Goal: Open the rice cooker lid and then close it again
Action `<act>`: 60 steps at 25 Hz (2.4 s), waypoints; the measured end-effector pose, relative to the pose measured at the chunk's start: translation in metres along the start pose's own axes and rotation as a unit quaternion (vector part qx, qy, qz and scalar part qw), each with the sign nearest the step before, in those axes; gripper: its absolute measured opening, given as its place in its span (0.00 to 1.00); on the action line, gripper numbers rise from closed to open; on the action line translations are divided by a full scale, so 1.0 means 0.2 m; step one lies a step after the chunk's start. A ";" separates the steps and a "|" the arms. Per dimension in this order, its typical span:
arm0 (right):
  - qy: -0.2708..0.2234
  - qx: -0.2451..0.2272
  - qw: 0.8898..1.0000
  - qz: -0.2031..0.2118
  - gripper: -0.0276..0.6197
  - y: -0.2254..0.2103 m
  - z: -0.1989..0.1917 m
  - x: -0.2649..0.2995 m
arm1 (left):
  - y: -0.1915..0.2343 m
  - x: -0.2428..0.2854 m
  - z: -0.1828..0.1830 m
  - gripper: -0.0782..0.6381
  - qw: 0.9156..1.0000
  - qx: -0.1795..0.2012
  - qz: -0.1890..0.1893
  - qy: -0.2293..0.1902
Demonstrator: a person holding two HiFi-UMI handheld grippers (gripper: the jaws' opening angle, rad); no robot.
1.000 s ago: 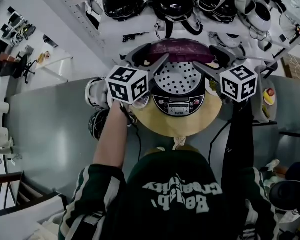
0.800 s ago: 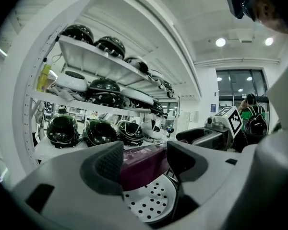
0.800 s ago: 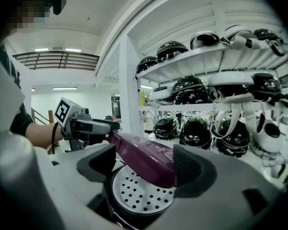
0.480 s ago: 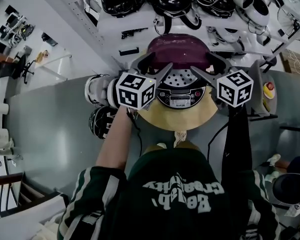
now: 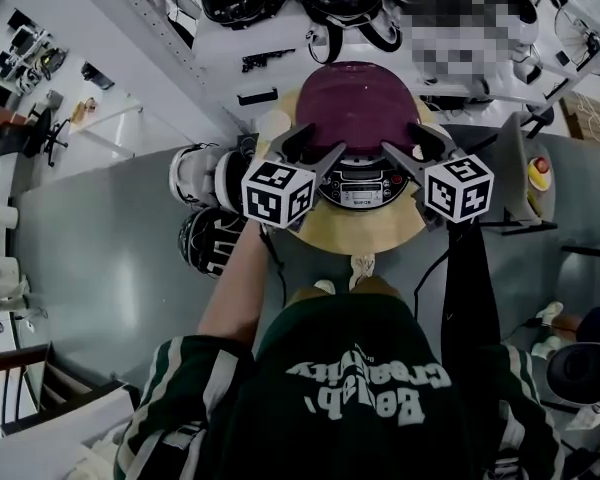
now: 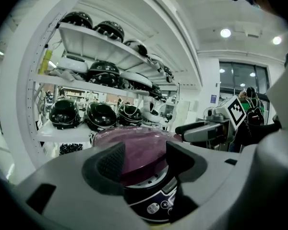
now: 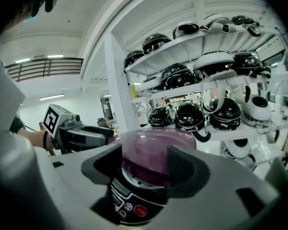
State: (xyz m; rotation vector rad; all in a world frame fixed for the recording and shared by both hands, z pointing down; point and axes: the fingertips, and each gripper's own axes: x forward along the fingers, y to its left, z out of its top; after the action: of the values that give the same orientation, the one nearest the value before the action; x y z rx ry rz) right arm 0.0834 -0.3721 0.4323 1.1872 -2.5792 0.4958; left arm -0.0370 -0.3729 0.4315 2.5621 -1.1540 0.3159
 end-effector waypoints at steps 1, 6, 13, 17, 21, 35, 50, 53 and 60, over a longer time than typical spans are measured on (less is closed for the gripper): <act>0.006 0.000 1.000 -0.004 0.50 0.00 -0.03 0.00 | 0.00 0.00 -0.02 0.48 1.000 -0.007 0.001 0.002; 0.020 0.017 0.999 -0.025 0.44 -0.03 -0.12 0.02 | 0.01 0.01 -0.11 0.46 1.000 -0.018 0.007 0.018; 0.046 0.025 0.998 -0.036 0.41 -0.06 -0.22 0.05 | 0.02 0.04 -0.22 0.44 0.999 -0.028 0.011 0.042; 0.056 0.028 0.997 -0.037 0.41 -0.06 -0.27 0.06 | 0.02 0.05 -0.26 0.44 0.998 -0.031 0.011 0.053; 0.065 0.029 0.997 -0.039 0.41 -0.06 -0.30 0.07 | 0.03 0.06 -0.30 0.43 0.998 -0.032 0.014 0.061; 0.088 0.005 0.995 -0.055 0.40 -0.06 -0.34 0.10 | 0.06 0.07 -0.33 0.40 0.997 -0.039 0.024 0.067; 0.125 -0.022 0.990 -0.062 0.41 -0.05 -0.37 0.12 | 0.05 0.08 -0.37 0.41 0.994 -0.007 0.037 0.100; 0.118 -0.019 0.990 -0.071 0.41 -0.05 -0.36 0.12 | 0.05 0.08 -0.36 0.41 0.995 -0.012 0.038 0.091; 0.064 -0.008 0.993 -0.095 0.45 -0.02 -0.35 0.09 | 0.03 0.07 -0.36 0.43 0.997 -0.012 0.034 0.065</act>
State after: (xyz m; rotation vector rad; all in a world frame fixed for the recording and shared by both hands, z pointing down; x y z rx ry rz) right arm 0.0806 -0.3587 0.5029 1.3331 -2.3294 0.4913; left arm -0.0368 -0.3598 0.5030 2.4464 -1.1908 0.4732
